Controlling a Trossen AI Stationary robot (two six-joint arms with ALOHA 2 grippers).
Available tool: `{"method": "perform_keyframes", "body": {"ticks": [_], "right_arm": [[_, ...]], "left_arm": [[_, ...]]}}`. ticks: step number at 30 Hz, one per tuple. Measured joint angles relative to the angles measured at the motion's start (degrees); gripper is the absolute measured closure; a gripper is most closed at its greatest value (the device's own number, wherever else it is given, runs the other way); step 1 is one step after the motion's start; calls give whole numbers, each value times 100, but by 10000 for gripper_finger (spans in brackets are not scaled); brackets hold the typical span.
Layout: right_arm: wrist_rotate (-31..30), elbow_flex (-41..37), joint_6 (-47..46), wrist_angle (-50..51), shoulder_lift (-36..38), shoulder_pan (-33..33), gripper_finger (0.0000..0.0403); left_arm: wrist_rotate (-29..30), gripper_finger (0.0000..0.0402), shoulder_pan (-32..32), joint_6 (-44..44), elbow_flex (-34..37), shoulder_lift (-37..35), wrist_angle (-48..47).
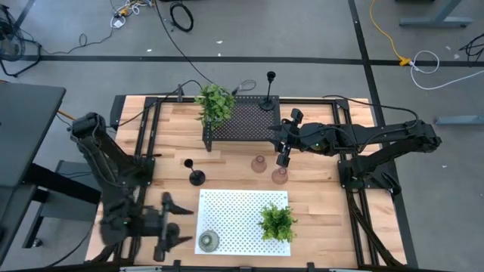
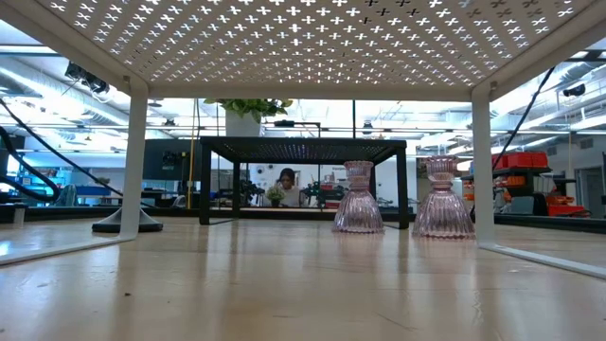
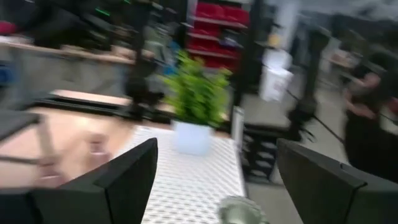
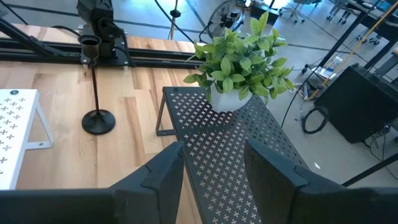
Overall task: Pick & Place candle stick holders
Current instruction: Put the big black candle holder on the black shelf aligned with the other big black candle holder
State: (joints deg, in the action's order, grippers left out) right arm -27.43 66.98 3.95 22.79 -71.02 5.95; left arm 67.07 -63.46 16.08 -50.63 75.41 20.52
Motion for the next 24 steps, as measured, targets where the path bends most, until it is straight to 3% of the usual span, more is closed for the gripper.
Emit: {"method": "perform_keyframes", "body": {"ticks": [3,6,18,24], "right_arm": [[1,0,2,1,0,0,234],[-3,-50,32,2,2,-1,234],[-10,-140,107,-66,2,-1,234],[-4,-142,105,-132,2,-1,234]], "left_arm": [[1050,76,-430,9,-2,-92,29],[1614,76,-778,179,-4,-64,20],[2057,77,-1553,385,-4,80,-183],[2122,104,-1660,446,-4,261,-481]]}}
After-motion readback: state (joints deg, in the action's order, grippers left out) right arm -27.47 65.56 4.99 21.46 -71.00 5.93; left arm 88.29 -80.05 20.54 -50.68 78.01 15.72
